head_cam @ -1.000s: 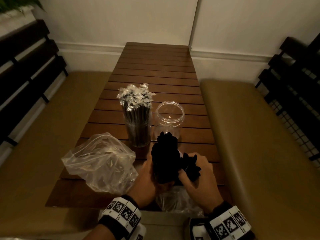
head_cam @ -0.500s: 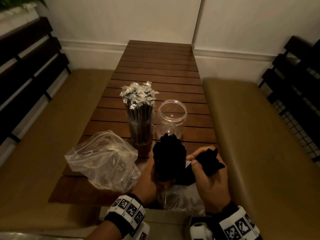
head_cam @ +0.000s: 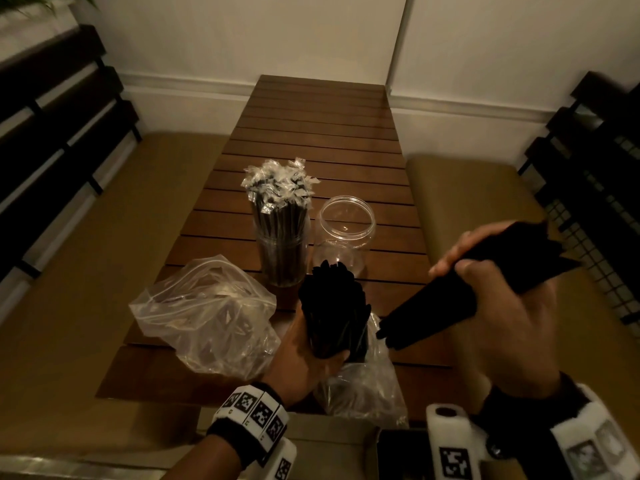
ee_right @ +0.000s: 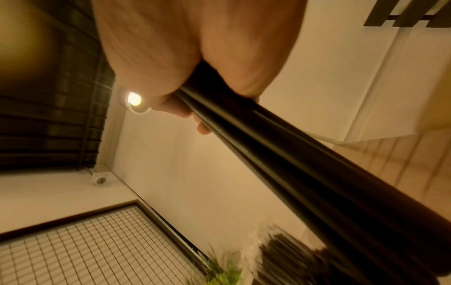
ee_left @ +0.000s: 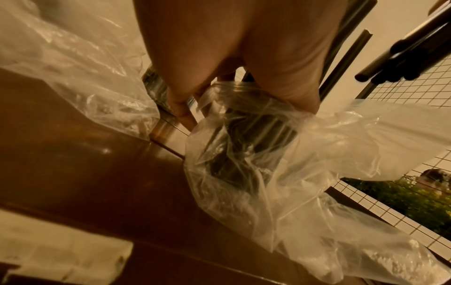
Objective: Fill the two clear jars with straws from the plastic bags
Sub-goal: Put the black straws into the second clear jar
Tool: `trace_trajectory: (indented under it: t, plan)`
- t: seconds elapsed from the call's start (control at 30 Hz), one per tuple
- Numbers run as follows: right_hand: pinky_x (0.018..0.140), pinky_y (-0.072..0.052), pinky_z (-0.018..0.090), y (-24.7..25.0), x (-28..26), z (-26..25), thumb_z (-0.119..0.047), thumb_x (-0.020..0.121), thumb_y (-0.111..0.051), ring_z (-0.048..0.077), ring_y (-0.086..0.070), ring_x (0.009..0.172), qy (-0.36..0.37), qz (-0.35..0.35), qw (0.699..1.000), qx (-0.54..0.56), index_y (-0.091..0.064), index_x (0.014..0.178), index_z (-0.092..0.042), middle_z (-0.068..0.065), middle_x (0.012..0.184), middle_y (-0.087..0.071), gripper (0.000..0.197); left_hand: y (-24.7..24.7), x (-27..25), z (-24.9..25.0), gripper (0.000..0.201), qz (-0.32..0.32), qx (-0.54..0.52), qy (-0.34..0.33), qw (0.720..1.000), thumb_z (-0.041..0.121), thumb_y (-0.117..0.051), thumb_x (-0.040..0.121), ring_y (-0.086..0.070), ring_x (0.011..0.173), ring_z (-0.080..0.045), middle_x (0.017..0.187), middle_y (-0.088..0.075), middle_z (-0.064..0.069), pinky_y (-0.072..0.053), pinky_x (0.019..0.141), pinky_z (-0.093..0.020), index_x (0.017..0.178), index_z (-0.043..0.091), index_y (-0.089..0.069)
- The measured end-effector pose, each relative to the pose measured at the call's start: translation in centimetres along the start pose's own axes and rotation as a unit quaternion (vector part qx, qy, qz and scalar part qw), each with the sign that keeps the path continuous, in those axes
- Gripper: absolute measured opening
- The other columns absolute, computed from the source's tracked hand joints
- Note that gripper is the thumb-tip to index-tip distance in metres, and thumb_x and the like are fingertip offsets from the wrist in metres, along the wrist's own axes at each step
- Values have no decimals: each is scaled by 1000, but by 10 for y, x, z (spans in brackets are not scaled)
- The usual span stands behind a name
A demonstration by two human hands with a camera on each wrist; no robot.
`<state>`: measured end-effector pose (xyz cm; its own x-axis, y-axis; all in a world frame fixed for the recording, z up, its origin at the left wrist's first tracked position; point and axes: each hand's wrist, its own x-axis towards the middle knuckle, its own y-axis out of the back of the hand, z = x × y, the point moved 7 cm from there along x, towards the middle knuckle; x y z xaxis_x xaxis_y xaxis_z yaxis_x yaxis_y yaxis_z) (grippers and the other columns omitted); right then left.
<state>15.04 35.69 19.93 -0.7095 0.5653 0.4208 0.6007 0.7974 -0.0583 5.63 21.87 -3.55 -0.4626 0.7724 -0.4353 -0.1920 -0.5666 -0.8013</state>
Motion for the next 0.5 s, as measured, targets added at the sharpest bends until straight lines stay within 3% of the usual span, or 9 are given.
trace_trajectory:
  t: [0.07,0.1,0.13,0.17,0.2,0.23,0.3,0.43,0.5]
  plan:
    - [78,-50,42,8,15,-10,-1,80,-50,22,-59,74,10,14,999,31,-58,81,-23,-4,77,-61,23,1,0,-2,132,25,-10,22,999,62,-93,30,-52,125,-32,143,-47,-12,-58,84,-34,144,23,-38]
    - [77,-50,40,10,24,-15,3,81,-47,21,-58,73,20,22,998,49,-57,81,-20,-3,76,-60,26,1,0,-2,109,44,-32,7,998,61,-90,44,-55,123,-31,140,-50,-10,-57,85,-34,138,26,-46]
    - [75,-50,39,11,33,-19,5,81,-45,20,-59,71,29,28,997,64,-57,80,-20,-3,75,-59,28,5,-1,-4,66,38,-27,2,999,47,-84,67,-60,116,-30,136,-53,-9,-59,81,-35,126,31,-60]
    - [75,-50,38,11,42,-21,6,82,-45,19,-59,71,36,38,996,74,-59,79,-21,-4,74,-59,30,-1,-7,-1,22,22,-20,-20,999,32,-67,89,-66,108,-29,132,-55,-9,-60,75,-38,111,34,-70]
    - [75,-51,38,10,52,-21,5,83,-46,18,-59,71,40,49,995,81,-61,78,-23,-4,73,-60,32,0,-8,0,28,3,-7,-31,999,17,-55,97,-69,103,-27,130,-56,-9,-61,72,-40,104,37,-73]
    - [77,-52,38,9,63,-18,4,84,-49,19,-60,72,40,62,994,85,-63,78,-25,-5,73,-61,33,5,-4,-3,33,-13,-7,-26,1000,11,-59,94,-69,106,-26,132,-54,-8,-61,74,-41,109,39,-69]
    - [83,-54,42,5,83,-4,-1,84,-54,20,-62,77,20,91,992,90,-62,85,-20,-3,78,-62,21,-2,-4,-3,71,-32,-6,-33,999,11,-84,67,-63,115,-26,140,-47,-9,-61,78,-41,126,35,-53]
    - [92,-56,41,-17,114,24,-7,86,-59,17,-67,85,1,92,994,63,-57,92,-16,-1,88,-63,12,-14,-11,1,102,-83,-14,-56,995,32,-101,31,-63,112,-28,135,-54,-9,-61,75,-43,122,31,-55]
    - [88,-56,35,-30,126,36,-12,85,-59,17,-70,90,0,81,996,39,-57,90,-21,7,95,-64,11,-2,-6,-2,111,-33,-28,-37,998,47,-99,24,-62,112,-27,127,-61,-5,-58,82,-43,123,27,-53]
